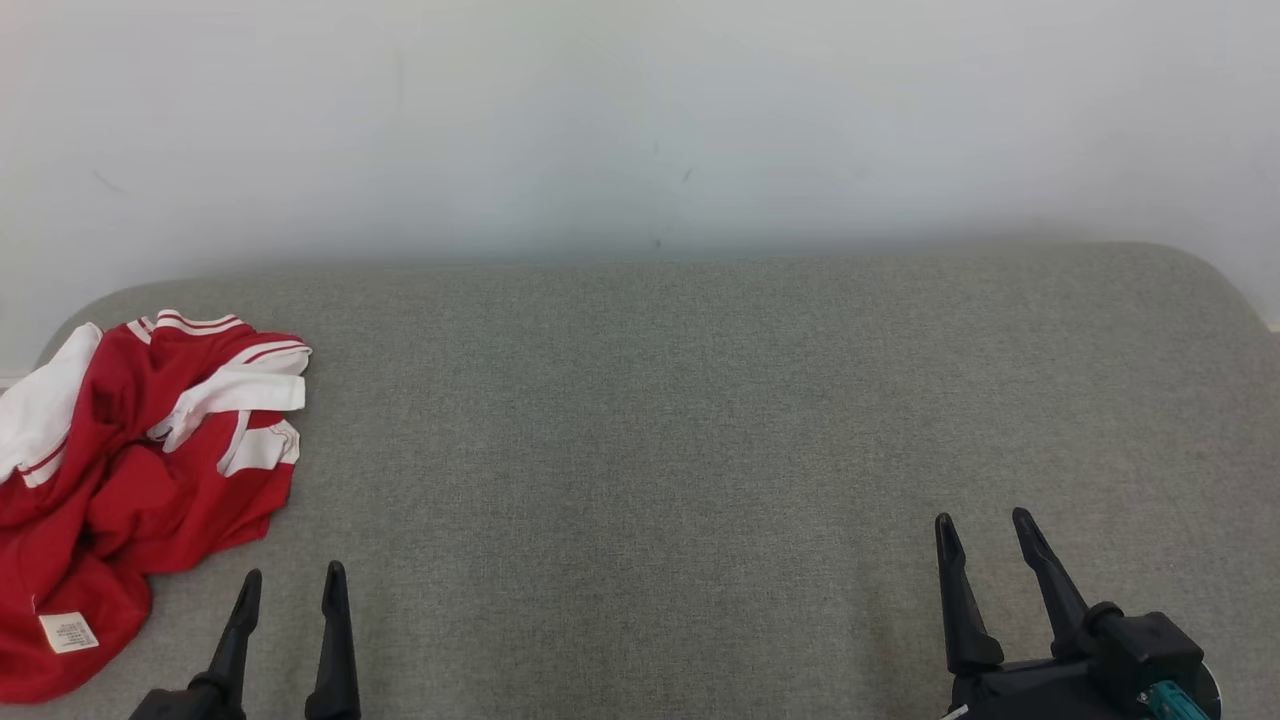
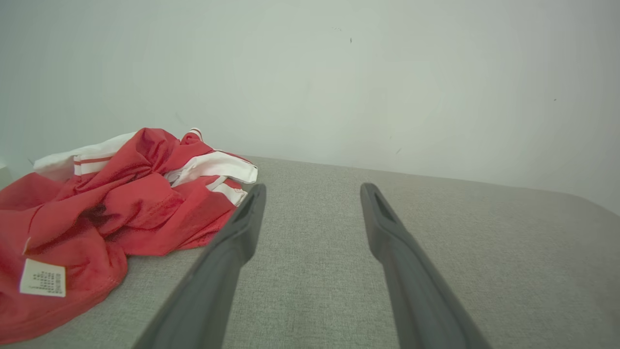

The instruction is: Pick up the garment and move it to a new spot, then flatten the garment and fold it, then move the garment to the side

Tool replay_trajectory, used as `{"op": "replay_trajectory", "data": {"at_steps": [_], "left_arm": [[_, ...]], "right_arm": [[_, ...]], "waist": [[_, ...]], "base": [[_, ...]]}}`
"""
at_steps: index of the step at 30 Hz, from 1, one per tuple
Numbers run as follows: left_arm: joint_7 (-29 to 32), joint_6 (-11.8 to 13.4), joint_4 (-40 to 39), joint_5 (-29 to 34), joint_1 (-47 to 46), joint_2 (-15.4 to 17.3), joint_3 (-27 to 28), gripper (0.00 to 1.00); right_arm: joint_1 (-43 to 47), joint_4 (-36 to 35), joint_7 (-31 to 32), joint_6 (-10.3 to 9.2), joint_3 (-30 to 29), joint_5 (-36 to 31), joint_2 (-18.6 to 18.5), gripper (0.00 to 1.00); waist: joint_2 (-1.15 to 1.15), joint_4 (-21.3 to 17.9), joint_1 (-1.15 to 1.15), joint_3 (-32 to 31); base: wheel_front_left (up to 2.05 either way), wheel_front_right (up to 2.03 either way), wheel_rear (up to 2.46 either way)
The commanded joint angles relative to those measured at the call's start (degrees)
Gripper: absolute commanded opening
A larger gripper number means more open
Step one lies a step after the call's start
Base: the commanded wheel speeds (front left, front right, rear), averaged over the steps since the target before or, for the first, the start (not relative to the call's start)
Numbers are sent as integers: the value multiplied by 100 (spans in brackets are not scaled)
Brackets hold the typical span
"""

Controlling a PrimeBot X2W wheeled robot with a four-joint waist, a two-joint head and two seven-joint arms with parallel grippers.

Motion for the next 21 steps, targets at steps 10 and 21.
{"op": "replay_trajectory", "data": {"at_steps": [10,21], "left_arm": [[-42,13,38,370,9,118,-1,100],[141,95,-40,398,106,155,60,100]], "right_arm": [[42,-24,-112,-11,-72,-256,-20,100],[85,-98,45,-12,-178,-216,-20,100]], "waist": [[0,-29,0,-26],[0,-38,0,-30]], "base": [[0,0,0],[0,0,0]]}}
